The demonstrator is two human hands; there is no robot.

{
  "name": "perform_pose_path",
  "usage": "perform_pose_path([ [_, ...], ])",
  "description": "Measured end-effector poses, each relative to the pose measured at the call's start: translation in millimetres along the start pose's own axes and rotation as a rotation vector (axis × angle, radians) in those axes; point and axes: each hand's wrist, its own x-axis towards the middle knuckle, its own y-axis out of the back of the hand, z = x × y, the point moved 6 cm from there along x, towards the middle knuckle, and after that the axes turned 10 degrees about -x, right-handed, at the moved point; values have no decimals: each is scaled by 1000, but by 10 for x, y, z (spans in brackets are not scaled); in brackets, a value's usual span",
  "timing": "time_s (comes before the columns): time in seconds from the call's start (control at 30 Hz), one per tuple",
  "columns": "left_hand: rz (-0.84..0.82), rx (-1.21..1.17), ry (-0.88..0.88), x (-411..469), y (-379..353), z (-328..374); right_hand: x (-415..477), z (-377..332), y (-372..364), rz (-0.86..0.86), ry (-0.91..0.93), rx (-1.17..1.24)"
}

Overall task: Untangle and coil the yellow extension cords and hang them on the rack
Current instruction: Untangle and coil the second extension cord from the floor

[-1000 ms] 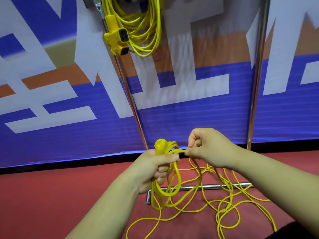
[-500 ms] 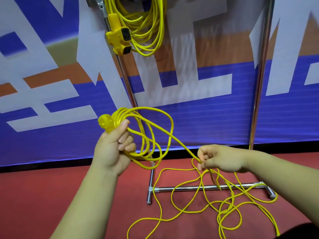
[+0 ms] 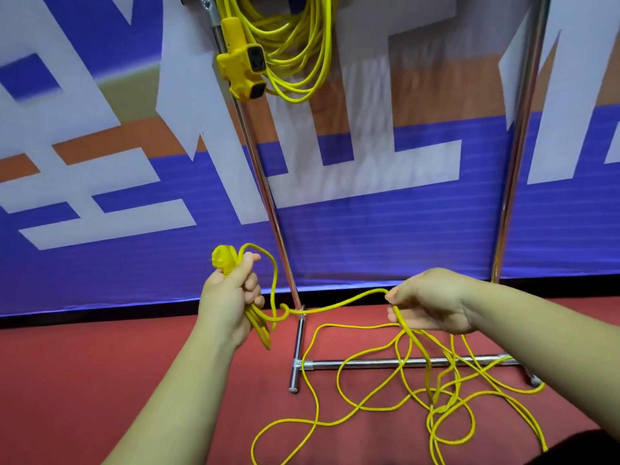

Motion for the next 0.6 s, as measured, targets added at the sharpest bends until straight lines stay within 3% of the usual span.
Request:
perform_pose_path([
  [0.23,-289,36,96,-294,-487,-108,-152,-218,6,42,68,-5],
  [0.37,-363,35,193,-444,-659,-252,-236,-261,40,54,108,31],
  [0.6,-395,158,288,-624,-889,-477,-316,-351,52,-1,86,315],
])
